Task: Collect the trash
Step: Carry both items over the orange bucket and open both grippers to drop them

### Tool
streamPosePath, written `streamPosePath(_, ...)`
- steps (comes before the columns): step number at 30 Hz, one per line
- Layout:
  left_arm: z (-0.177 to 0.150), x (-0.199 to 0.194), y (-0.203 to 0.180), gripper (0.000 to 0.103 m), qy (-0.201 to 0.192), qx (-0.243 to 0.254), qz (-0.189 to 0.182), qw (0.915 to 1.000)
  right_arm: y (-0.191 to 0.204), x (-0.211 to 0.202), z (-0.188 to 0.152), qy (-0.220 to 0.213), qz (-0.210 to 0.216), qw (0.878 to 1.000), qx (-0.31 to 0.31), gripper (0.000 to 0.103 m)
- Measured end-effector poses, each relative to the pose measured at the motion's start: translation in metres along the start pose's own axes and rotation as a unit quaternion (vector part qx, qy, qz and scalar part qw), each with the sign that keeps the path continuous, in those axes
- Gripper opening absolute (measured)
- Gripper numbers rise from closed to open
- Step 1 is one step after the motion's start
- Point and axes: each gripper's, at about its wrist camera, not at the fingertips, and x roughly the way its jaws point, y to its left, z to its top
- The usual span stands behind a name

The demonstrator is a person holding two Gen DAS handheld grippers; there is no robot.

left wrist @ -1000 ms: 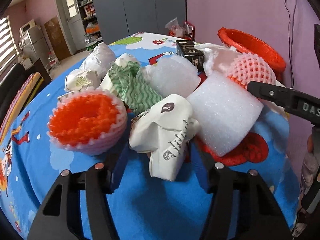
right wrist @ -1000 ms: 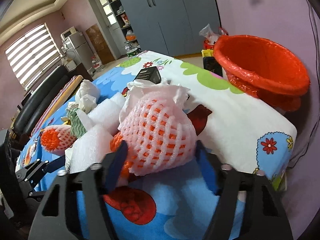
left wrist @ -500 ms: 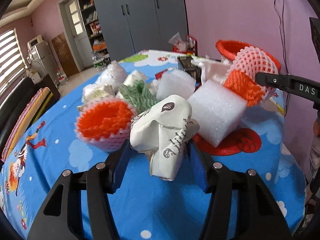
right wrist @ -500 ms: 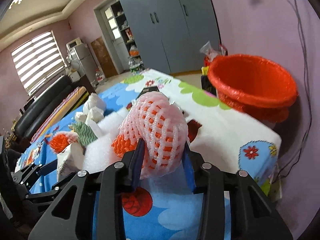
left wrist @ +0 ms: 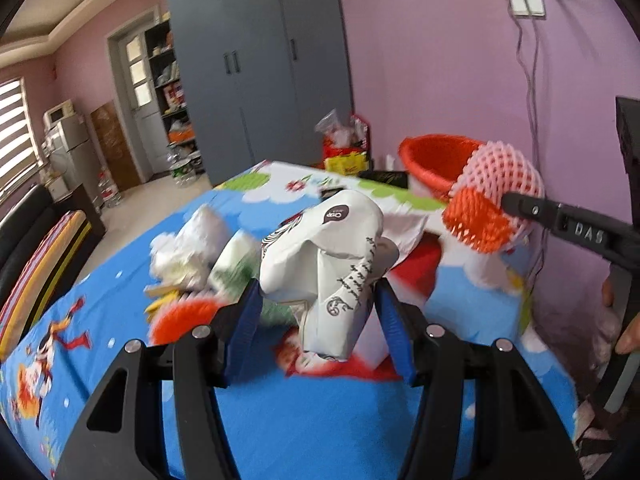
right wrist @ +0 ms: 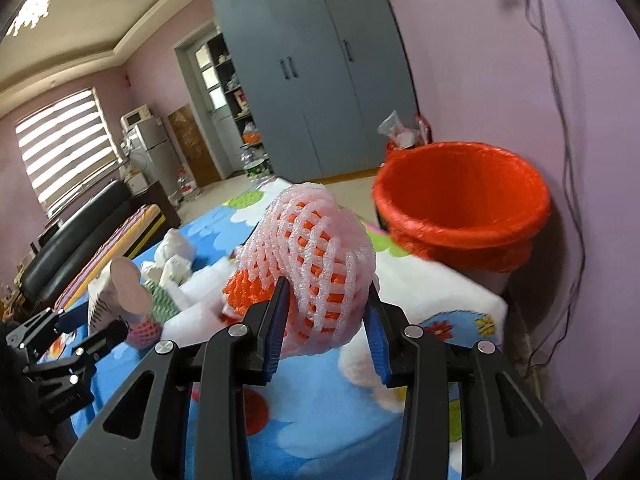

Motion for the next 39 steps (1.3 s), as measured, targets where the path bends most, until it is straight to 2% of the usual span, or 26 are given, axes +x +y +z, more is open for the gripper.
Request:
streamPosePath(10,0.068,0.035,-0.050,0.057,-0.018,0.021,-0.067,0.9974,-0.063,-0.002,0.020,-0.032,-0.051,0.998,0.033,0.038)
streamPosePath(19,0.131,0.097,-0.109,0.057,-0.017,0.039,-0.111,0.9930,-0.117,0.025,0.045,-0.041,-0.088,0.994,0.054,0.038)
streamPosePath(32,0.195,0.193,-0.169,0.059,-0.013,0.050,-0.134,0.9896,-0.164,0.081,0.069,-0.037,-0.131,0.990,0.047,0.042)
streamPosePath(34,0.202,0.203,-0.175,0.060,-0.013,0.051,-0.133,0.9896,-0.168,0.090,0.074,-0.036,-0.137,0.989,0.041,0.048)
streamPosePath(35,0.205,0.211,-0.177,0.068,-0.010,0.051,-0.135,0.9895,-0.170,0.094,0.076,-0.035,-0.140,0.989,0.038,0.052)
streamPosePath(36,0.206,0.217,-0.179,0.073,-0.008,0.051,-0.135,0.9894,-0.173,0.098,0.075,-0.035,-0.142,0.989,0.037,0.067)
streamPosePath(37,0.208,0.222,-0.181,0.080,-0.008,0.051,-0.132,0.9899,-0.173,0.098,0.075,-0.037,-0.143,0.988,0.035,0.075)
streamPosePath(39,0.210,0.229,-0.184,0.082,-0.006,0.053,-0.127,0.9905,-0.175,0.100,0.074,-0.041,-0.143,0.988,0.031,0.075)
